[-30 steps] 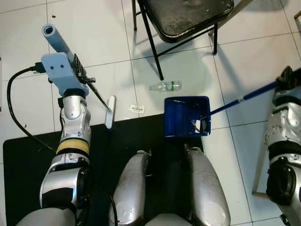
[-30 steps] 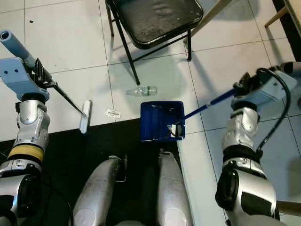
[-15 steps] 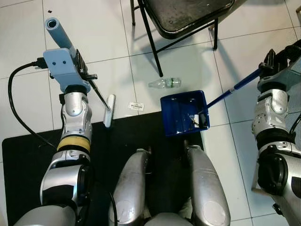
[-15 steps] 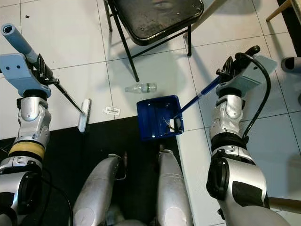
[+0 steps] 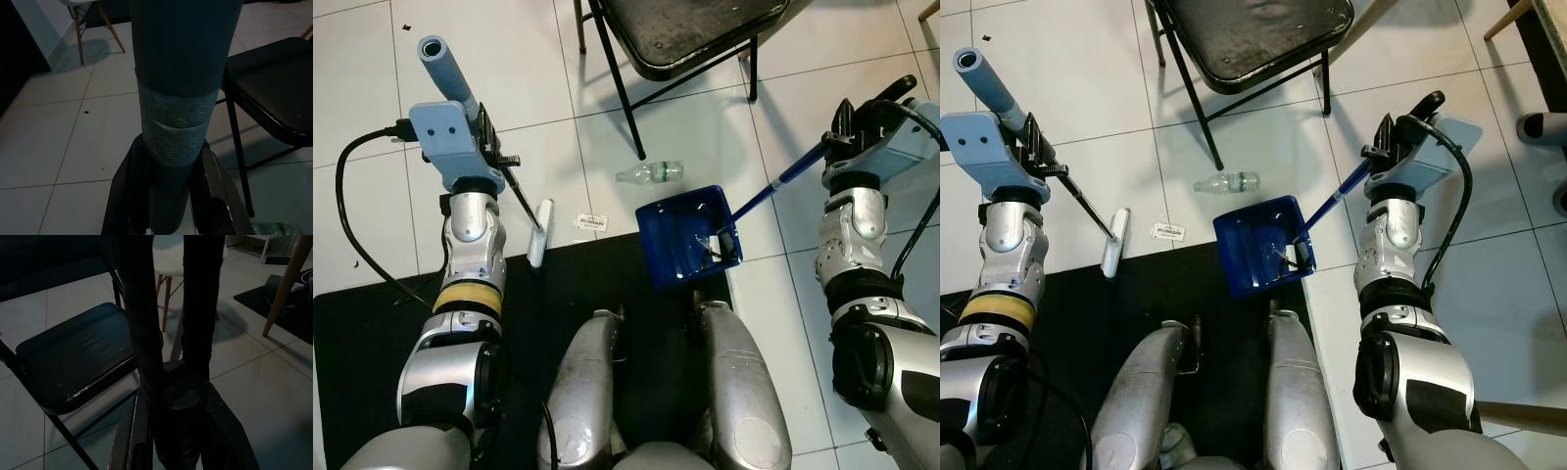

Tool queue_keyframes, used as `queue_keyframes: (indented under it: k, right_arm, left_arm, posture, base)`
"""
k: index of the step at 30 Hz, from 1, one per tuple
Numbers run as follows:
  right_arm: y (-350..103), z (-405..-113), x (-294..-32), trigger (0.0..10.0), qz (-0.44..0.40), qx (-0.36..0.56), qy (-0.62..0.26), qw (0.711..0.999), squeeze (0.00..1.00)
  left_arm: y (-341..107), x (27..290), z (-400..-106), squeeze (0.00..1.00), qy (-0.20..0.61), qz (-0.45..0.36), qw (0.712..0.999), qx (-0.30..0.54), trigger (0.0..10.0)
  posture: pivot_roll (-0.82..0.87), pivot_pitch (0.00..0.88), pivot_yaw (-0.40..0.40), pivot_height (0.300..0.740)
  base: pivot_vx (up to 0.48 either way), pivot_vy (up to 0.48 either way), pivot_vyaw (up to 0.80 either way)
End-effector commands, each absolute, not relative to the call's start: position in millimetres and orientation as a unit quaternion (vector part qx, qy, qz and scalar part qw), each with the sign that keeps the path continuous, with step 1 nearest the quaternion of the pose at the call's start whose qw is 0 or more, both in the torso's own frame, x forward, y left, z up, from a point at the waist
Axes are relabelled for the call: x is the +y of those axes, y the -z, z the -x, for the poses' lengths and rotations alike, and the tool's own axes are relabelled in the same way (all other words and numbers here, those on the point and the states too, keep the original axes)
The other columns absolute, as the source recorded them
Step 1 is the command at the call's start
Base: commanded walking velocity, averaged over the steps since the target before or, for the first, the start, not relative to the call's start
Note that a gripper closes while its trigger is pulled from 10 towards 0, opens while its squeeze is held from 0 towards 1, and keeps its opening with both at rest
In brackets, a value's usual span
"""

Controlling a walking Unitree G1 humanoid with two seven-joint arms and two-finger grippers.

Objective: Sweep floor

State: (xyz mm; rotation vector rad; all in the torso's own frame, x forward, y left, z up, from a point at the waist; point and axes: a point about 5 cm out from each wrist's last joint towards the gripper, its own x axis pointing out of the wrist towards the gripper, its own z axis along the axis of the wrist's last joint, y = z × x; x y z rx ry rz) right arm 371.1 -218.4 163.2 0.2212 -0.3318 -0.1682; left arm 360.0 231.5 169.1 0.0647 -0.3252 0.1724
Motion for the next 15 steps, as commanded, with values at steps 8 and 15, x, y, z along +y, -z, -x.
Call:
queue_keyframes:
  k: [8,15]
  right_arm:
    - [-130.3,-363.5,-197.1,10.0,-0.200,-0.120,0.052,0.971,0.00]
    - [-135.0,-363.6,-200.5,10.0,-0.204,-0.131,0.048,0.969,0.00]
  left_arm:
    - [-160.1,237.1,-356.6,0.00,-0.085,-0.023,0.985,-0.148,10.0]
    - [-155.4,235.3,-356.6,0.00,-0.073,-0.007,0.988,-0.137,10.0]
  posture:
    - [0.06,0.531,0.038,0.740]
    - [0.06,0.499,0.036,0.740]
  base:
    - [0.000,0.000,0.00]
    - [0.000,0.000,0.00]
